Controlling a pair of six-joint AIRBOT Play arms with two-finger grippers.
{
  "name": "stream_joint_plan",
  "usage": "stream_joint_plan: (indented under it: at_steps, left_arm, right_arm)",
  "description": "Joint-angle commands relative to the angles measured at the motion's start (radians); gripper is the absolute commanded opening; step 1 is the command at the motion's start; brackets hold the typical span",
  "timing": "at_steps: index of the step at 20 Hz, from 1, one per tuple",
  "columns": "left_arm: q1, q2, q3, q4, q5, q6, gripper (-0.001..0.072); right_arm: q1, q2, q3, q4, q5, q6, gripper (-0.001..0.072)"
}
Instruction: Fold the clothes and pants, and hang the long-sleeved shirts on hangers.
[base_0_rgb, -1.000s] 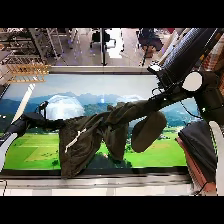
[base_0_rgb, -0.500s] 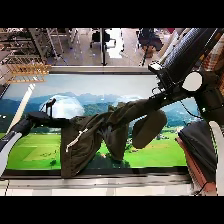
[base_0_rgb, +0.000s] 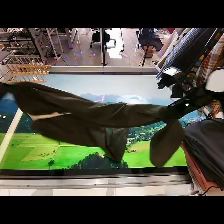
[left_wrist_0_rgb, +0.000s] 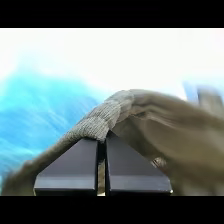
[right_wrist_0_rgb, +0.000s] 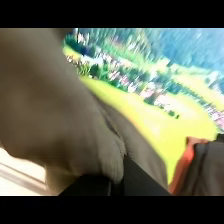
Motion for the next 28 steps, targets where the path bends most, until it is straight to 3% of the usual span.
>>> stream_joint_plan:
  at_steps: [1,3,5,6,7,8,10,11,12,13,17,19,24,26,28]
  left_arm:
    - [0.192,0.073,0.161,-0.013,0.113,-0.058,0.0013]
    - [0.238,0.058,0.161,0.034,0.113,-0.058,0.0013]
    - [0.242,0.011,0.16,0.09,0.119,-0.058,0.0014]
    - [0.241,-0.02,0.16,0.091,0.126,-0.058,0.0013]
    - [0.241,-0.056,0.16,0.089,0.124,-0.057,0.0013]
    - [0.241,-0.095,0.16,0.09,0.123,-0.058,0.0014]
    - [0.246,-0.163,0.16,0.118,0.123,-0.058,0.0015]
    - [0.247,-0.191,0.16,0.147,0.124,-0.058,0.0015]
    - [0.248,-0.211,0.16,0.174,0.124,-0.058,0.0015]
    - [0.249,-0.227,0.16,0.195,0.123,-0.058,0.0015]
    - [0.249,-0.253,0.16,0.211,0.1,-0.058,0.0015]
    - [0.249,-0.254,0.16,0.211,0.099,-0.058,0.0016]
    - [0.249,-0.254,0.16,0.211,0.109,-0.058,0.0016]
    - [0.249,-0.254,0.16,0.211,0.109,-0.058,0.0016]
    - [0.249,-0.254,0.16,0.211,0.109,-0.058,0.0016]
  right_arm:
    - [-0.004,0.092,0.023,0.047,-0.102,-0.011,0.0023]
    - [-0.004,0.092,0.021,0.192,-0.136,-0.011,0.0115]
    - [0.02,0.053,-0.024,0.348,-0.153,-0.042,0.0121]
    - [0.042,0.031,-0.067,0.397,-0.177,-0.069,0.0219]
    - [0.071,0.008,-0.122,0.422,-0.22,-0.072,0.0406]
    - [0.103,-0.016,-0.19,0.416,-0.261,-0.072,0.0487]
    - [0.128,-0.048,-0.325,0.245,-0.286,-0.04,0.0469]
    - [0.097,-0.05,-0.409,0.152,-0.328,0.034,0.0462]
    - [0.042,-0.045,-0.488,0.138,-0.355,0.061,0.0455]
    - [-0.032,-0.035,-0.575,0.164,-0.369,0.061,0.0402]
    - [-0.255,0.018,-0.861,0.411,-0.393,0.046,0.0411]
    - [-0.269,0.021,-0.929,0.431,-0.403,0.062,0.0468]
    - [-0.269,-0.006,-1.008,0.438,-0.509,0.115,0.0524]
    - [-0.268,-0.047,-1.04,0.517,-0.584,0.099,0.0546]
    - [-0.246,-0.105,-1.053,0.658,-0.686,0.019,0.0544]
